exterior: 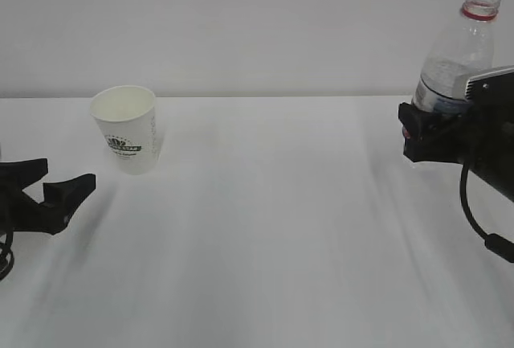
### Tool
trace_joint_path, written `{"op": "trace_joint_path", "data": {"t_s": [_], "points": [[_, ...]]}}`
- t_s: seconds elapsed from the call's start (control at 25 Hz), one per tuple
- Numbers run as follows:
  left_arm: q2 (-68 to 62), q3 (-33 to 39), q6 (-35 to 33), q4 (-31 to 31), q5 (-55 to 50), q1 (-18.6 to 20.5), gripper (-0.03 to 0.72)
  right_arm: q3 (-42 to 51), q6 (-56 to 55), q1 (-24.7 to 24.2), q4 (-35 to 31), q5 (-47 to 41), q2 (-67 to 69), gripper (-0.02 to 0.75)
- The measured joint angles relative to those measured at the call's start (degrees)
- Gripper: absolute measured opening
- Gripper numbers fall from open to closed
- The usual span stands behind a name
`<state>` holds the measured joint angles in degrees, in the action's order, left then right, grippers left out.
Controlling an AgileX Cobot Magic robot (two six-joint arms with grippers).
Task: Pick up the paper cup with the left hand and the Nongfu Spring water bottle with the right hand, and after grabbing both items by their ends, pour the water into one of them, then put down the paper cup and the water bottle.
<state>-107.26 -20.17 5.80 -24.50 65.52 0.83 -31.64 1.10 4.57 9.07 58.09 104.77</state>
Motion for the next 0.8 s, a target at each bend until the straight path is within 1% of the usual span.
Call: {"op": "trace_joint_path", "data": {"t_s": [0.52,0.8], "points": [[-6.9,-8.4,0.0,-2.3,0.3,0.0,0.655,0.0,0.0,0.0,0.2,-0.1,0.0,0.486],[-11.6,-12.8,2.5,-4.1,0.3,0.0,0.653,0.0,0.0,0.0,0.3,-0.6,0.0,0.486]]}}
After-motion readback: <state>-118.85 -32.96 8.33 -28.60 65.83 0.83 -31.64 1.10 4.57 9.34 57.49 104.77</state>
